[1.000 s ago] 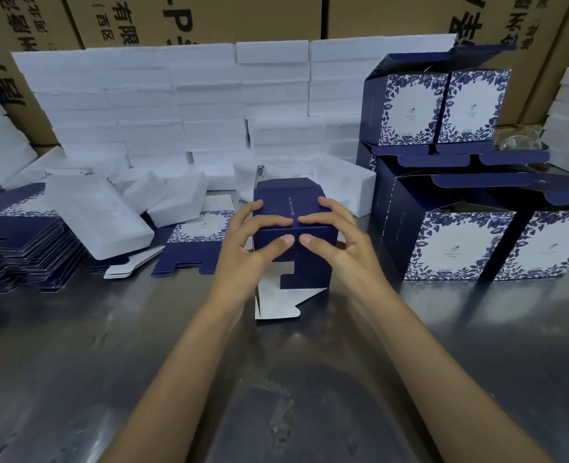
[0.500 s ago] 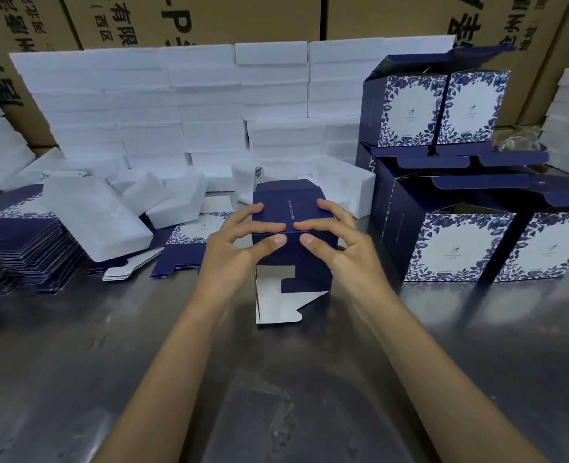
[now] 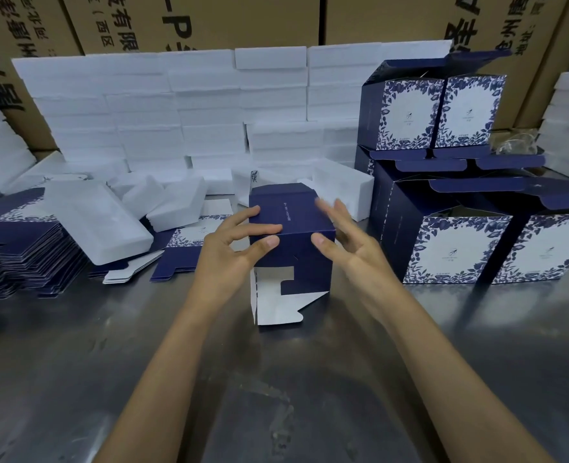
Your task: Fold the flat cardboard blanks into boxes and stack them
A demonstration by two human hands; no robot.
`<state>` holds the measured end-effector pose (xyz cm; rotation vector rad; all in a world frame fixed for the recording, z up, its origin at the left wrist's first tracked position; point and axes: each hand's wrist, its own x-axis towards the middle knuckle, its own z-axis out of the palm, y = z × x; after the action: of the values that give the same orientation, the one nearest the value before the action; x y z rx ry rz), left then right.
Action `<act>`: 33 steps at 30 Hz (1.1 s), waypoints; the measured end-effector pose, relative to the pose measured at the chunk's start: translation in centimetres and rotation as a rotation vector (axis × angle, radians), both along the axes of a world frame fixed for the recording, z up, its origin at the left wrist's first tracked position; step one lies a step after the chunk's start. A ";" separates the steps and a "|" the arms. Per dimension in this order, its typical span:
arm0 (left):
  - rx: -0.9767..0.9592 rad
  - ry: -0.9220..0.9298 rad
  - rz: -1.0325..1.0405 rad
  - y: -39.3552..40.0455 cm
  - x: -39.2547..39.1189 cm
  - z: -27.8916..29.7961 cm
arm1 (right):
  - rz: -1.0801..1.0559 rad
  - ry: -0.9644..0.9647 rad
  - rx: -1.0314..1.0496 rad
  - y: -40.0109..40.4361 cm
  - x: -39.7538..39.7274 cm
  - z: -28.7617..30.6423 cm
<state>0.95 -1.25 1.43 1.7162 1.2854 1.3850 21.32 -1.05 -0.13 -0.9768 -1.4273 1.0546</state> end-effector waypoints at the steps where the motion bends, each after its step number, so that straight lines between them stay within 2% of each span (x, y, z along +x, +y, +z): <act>1: 0.002 0.007 0.014 -0.1 -0.1 0.0 | 0.015 0.062 -0.100 0.1 0.4 -0.2; 2: 0.006 0.008 0.034 -0.2 -0.1 0.1 | 0.007 0.084 -0.197 0.3 0.7 -0.5; 5: 0.021 -0.035 0.134 -0.6 -0.1 0.3 | -0.066 -0.074 -0.386 1.0 0.9 -1.4; 6: 0.024 -0.054 0.167 -0.7 0.0 0.4 | -0.061 -0.071 -0.419 1.1 0.7 -1.5; 7: 0.020 -0.070 0.189 -0.7 0.2 0.5 | -0.032 -0.008 -0.428 1.1 0.4 -1.5; 9: -0.003 -0.079 0.218 -0.8 0.7 0.7 | 0.051 0.241 -0.405 1.0 -0.1 -1.1; 11: -0.029 -0.023 0.271 -0.9 0.8 0.7 | 0.082 0.424 -0.385 0.6 -0.2 -0.2; 13: -0.064 0.066 0.315 -0.9 0.8 0.6 | 0.079 0.507 -0.373 0.3 0.0 0.5; 15: -0.129 0.061 0.316 -1.0 0.9 0.6 | 0.054 0.532 -0.381 -0.2 0.1 1.1; 17: -0.225 0.001 0.341 -0.8 0.9 0.6 | 0.035 0.495 -0.341 -0.5 0.0 1.3; 22: -0.368 -0.013 0.420 -0.4 0.2 0.1 | 0.102 0.407 -0.186 -0.6 0.1 1.7; 24: -0.311 -0.036 0.406 -0.2 0.2 -0.1 | 0.118 0.336 -0.130 -0.3 0.5 1.5; 28: -0.056 -0.099 0.324 -0.4 0.8 0.2 | 0.169 0.134 -0.045 -0.1 1.0 1.2; 30: -0.026 -0.196 0.286 -0.8 1.1 0.3 | 0.192 0.011 0.008 -0.3 1.2 1.2; 33: 0.054 -0.209 0.220 -1.0 1.0 0.7 | 0.180 -0.073 0.045 -0.3 1.6 1.3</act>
<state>1.93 -2.23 2.09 1.4518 1.3600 1.6897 22.92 -1.38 1.15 -0.8747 -1.6165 1.1224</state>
